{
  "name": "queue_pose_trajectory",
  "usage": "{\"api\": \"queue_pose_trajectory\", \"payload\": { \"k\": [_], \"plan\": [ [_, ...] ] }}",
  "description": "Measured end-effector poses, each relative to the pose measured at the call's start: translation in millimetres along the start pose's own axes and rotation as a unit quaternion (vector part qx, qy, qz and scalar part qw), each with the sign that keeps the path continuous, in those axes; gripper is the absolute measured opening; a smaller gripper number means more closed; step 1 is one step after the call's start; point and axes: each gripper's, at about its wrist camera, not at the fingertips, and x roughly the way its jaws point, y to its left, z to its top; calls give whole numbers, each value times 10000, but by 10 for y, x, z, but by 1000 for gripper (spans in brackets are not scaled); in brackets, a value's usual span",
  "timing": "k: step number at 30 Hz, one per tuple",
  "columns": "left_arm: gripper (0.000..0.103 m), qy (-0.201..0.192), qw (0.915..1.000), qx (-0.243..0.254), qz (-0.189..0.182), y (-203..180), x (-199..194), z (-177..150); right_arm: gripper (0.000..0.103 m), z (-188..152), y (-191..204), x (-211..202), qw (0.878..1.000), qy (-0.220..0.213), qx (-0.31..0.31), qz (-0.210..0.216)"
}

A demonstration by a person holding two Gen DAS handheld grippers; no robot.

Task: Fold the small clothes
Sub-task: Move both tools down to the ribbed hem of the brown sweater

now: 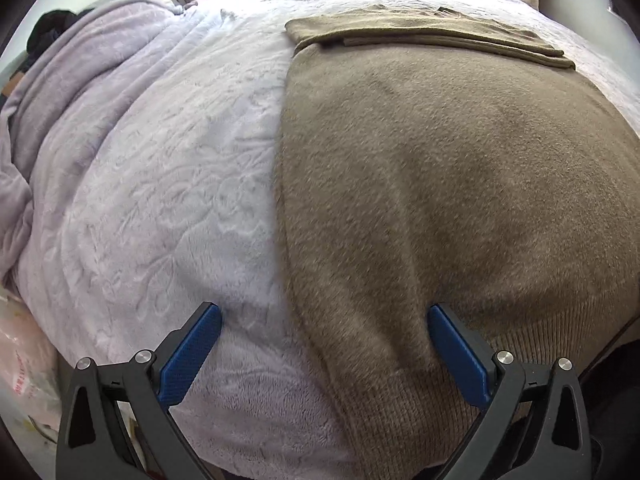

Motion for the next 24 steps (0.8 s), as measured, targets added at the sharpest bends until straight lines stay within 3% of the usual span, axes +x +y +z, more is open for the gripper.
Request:
{"api": "queue_pose_trajectory", "payload": {
  "k": [8,14,20,24],
  "plan": [
    [103,14,9999,88,-54,67,14,-100,102,-217,30,-41,9995,0,-228,-234],
    [103,-23,9993,121,-346,190,-46,-181,102,-425,-69,-146,9990,129,-110,-410],
    [103,-156,9937,-54,-1111,392,-90,-346,102,-663,-449,-301,9947,-150,991,237],
    [103,-170,9879,-238,-1523,338,-74,-346,102,-684,-485,-276,9901,-320,1280,470]
  ]
}}
